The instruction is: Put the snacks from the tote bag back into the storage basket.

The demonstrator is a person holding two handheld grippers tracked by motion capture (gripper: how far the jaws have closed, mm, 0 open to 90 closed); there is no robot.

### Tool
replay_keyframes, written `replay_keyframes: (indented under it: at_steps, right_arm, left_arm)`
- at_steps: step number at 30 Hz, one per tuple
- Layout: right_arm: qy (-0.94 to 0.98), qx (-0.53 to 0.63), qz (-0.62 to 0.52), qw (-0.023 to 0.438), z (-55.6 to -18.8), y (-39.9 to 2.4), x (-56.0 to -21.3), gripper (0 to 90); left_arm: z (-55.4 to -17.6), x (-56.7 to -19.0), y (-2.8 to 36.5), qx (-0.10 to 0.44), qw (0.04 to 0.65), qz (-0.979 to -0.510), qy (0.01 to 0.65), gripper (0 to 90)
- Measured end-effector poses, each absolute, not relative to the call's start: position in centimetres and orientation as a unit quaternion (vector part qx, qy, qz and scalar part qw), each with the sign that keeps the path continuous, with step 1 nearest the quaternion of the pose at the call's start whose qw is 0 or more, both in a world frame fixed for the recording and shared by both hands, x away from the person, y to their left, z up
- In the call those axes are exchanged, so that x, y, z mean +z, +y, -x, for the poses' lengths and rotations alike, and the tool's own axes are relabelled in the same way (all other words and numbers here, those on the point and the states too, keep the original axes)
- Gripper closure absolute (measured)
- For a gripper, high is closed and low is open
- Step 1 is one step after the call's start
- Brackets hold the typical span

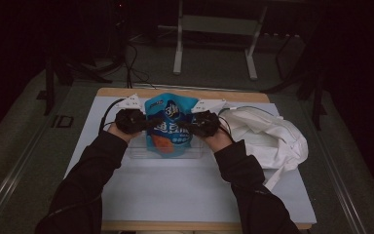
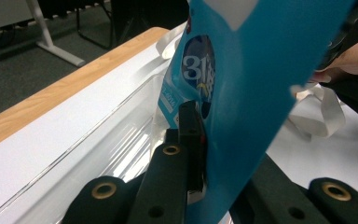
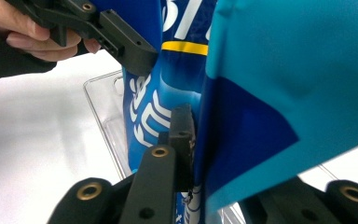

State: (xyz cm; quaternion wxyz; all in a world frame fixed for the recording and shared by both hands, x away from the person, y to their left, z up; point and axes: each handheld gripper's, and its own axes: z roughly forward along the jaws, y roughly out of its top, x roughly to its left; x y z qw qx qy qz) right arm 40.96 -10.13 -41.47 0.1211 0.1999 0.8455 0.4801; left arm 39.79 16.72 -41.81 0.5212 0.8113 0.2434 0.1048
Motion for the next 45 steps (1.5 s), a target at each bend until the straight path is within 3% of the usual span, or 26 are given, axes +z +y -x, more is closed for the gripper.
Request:
replay_keyframes:
  at_steps: [6,9,10,11,16,17,22,25,29,45]
  right_arm:
    - [0.842,0.487,-0.197,0.123,-41.0,-10.2,-41.3,69.9]
    - [0.847,0.481,-0.187,0.128,-40.8,-10.2,-41.4,55.8]
    - [0.847,0.481,-0.187,0.128,-40.8,-10.2,-41.4,55.8]
    - [0.846,0.482,-0.188,0.130,-40.8,-10.3,-41.4,49.3]
    - [0.840,0.490,-0.195,0.129,-40.8,-10.7,-41.3,37.6]
    - [0.839,0.492,-0.195,0.128,-40.8,-10.8,-41.4,35.6]
    - [0.828,0.508,-0.200,0.127,-40.7,-11.3,-41.4,22.6]
    - [0.831,0.508,-0.192,0.123,-40.5,-11.6,-41.5,15.9]
    - [0.829,0.511,-0.184,0.136,-40.1,-11.9,-41.8,14.2]
    - [0.831,0.499,-0.192,0.156,-38.1,-13.5,-42.1,14.2]
  left_arm:
    - [-39.3,-42.0,16.7,0.116,0.525,-0.808,0.242,76.0]
    - [-39.1,-42.0,16.6,0.126,0.519,-0.807,0.251,56.9]
    - [-39.1,-42.0,16.6,0.127,0.518,-0.806,0.255,56.9]
    - [-39.0,-41.9,16.7,0.124,0.524,-0.800,0.264,47.3]
    - [-38.8,-41.8,17.0,0.115,0.542,-0.789,0.266,25.7]
    - [-38.7,-41.8,16.9,0.115,0.541,-0.791,0.260,16.4]
    - [-38.2,-42.2,17.0,0.145,0.525,-0.792,0.274,0.9]
    - [-37.6,-42.3,17.5,0.157,0.531,-0.778,0.295,0.9]
    - [-36.6,-42.6,18.1,0.170,0.538,-0.765,0.310,0.9]
    - [-33.2,-44.6,19.4,0.151,0.547,-0.758,0.321,0.9]
